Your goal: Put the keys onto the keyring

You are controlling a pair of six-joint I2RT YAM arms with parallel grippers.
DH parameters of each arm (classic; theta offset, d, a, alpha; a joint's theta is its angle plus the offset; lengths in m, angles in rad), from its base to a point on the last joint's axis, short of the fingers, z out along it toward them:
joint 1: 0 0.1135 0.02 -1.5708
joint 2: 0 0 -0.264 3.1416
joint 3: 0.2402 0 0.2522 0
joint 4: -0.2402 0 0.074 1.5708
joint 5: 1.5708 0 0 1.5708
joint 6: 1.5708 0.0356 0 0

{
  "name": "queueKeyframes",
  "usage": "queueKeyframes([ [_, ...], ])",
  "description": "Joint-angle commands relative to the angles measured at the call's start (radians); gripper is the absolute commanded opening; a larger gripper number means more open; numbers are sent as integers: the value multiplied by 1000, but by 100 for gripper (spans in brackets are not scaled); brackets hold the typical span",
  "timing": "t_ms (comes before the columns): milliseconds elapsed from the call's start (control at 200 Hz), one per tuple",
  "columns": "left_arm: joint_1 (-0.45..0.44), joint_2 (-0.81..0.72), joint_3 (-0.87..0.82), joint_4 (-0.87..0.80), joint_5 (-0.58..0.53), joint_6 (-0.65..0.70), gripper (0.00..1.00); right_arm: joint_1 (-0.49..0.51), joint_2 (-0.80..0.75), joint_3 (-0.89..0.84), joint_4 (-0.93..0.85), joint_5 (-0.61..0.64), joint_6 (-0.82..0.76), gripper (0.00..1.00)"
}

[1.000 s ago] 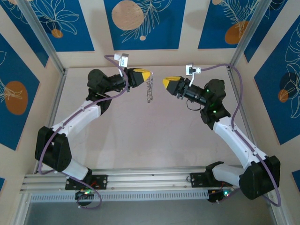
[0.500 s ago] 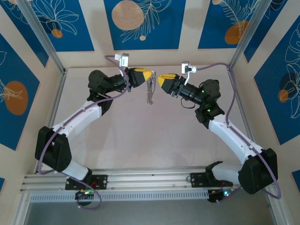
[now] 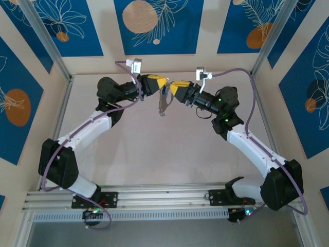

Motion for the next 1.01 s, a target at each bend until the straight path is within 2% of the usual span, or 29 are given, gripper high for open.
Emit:
queueKeyframes([
  [0,-13,-17,-1,44,-10,11,0,8,-10,29,30,17,-2,38],
  [210,-13,-17,0,44,-10,16,0,4,-52,8,15,39,-9,43],
  [690,-13,-15,2,62,-7,6,0,22,16,66,3,27,-2,41],
  [750,-12,-18,1,62,-9,6,0,24,21,74,-4,21,-3,35],
  [935,-12,-27,1,58,-23,15,0,27,14,73,-36,5,-13,4],
  [1000,-12,-30,-1,57,-33,17,0,30,4,63,-53,-1,-19,0],
])
